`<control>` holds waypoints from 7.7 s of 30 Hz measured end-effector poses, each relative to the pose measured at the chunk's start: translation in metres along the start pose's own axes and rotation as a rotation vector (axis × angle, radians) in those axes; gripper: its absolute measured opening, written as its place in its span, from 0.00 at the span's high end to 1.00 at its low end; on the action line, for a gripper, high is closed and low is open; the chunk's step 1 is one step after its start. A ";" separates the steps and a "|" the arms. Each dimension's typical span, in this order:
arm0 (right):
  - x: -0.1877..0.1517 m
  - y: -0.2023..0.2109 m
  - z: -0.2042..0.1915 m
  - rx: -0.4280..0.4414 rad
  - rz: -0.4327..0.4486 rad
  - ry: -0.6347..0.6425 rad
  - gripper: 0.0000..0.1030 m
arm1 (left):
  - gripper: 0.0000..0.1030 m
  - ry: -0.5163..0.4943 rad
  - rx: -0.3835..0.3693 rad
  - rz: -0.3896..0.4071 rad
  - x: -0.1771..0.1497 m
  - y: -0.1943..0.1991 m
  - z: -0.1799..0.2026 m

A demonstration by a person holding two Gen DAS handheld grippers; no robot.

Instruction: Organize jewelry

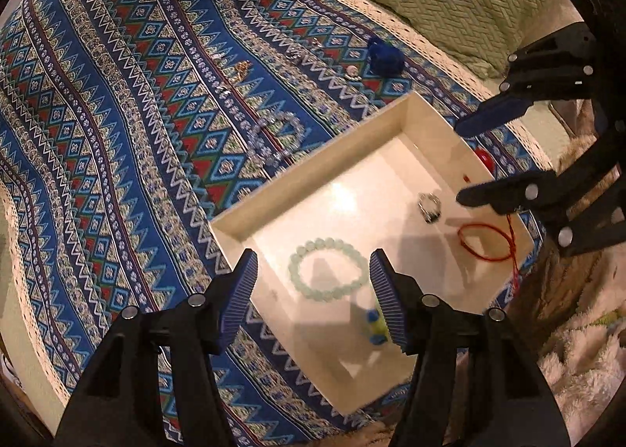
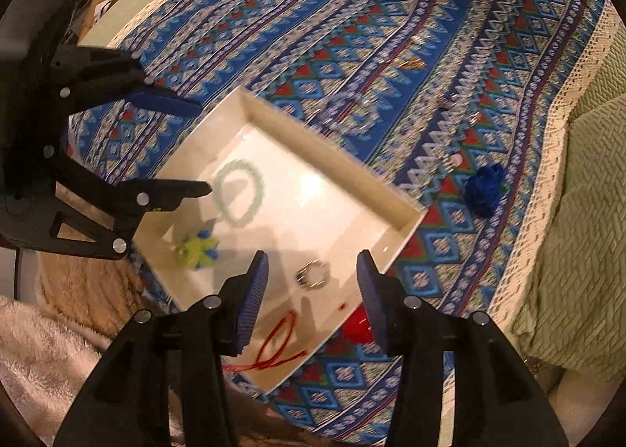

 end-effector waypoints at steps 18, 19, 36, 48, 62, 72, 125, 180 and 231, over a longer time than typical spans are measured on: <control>0.113 -0.080 0.134 -0.085 0.049 -0.024 0.54 | 0.41 0.075 0.019 0.061 0.099 -0.108 -0.110; 0.116 -0.089 0.137 -0.078 0.039 -0.012 0.54 | 0.41 0.074 0.010 0.055 0.104 -0.120 -0.116; 0.122 -0.136 0.157 -0.091 -0.035 0.092 0.75 | 0.82 -0.004 -0.085 0.062 0.120 -0.182 -0.119; 0.125 -0.119 0.155 -0.099 -0.021 0.085 0.75 | 0.82 0.013 -0.080 0.040 0.108 -0.162 -0.116; 0.069 0.002 0.067 -0.083 0.017 0.127 0.75 | 0.82 -0.028 -0.063 0.032 0.054 -0.036 -0.065; -0.005 0.006 -0.022 -0.023 -0.030 0.129 0.75 | 0.82 -0.060 -0.098 -0.024 -0.012 0.006 0.011; 0.090 -0.069 0.166 -0.135 0.015 -0.128 0.65 | 0.07 0.025 0.046 0.044 0.109 -0.092 -0.123; -0.032 0.011 -0.036 0.031 -0.034 0.042 0.75 | 0.89 0.012 -0.119 -0.144 -0.057 0.001 0.025; 0.045 -0.097 0.192 -0.157 -0.037 -0.186 0.72 | 0.89 0.040 -0.045 -0.009 0.136 -0.181 -0.110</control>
Point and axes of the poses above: each gripper's, at about its wrist camera, not at the fingertips, and y roughly against the way its jaws point, z to its right, x to its top, the point moved 5 cm from there along -y, roughly the way its jaws point, and after that the axes turned 10 degrees about z, right-handed, at the moved point
